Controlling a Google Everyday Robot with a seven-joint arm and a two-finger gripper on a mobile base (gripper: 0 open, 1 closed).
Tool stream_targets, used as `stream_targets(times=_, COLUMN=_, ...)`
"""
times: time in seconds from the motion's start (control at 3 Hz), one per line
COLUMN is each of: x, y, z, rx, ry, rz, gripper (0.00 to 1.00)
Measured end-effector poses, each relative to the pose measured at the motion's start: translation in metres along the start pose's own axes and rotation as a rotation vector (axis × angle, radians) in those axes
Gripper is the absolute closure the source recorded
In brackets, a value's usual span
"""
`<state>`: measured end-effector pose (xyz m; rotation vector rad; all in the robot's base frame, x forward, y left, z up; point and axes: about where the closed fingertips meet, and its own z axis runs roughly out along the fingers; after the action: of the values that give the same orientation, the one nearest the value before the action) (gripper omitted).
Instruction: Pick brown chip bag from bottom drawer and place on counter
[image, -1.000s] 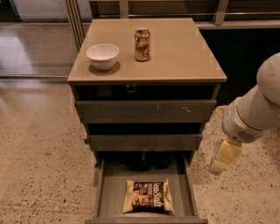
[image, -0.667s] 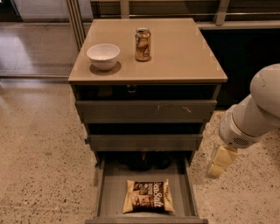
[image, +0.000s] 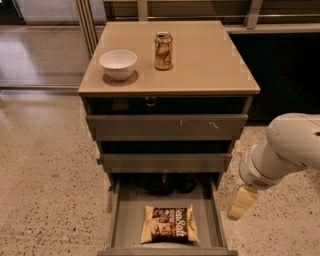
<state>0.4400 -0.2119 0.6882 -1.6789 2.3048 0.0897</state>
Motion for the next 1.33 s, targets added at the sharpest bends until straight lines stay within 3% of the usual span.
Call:
stream_targets(times=0.67, x=0.005, y=-0.002, z=0.028, rx=-0.002, ry=-0.022, rz=-0.017, gripper=0.0)
stream_targets(times=1.33, x=0.014, y=-0.003, z=0.102, rx=-0.045, ry=-0.058, rz=-0.022, gripper=0.0)
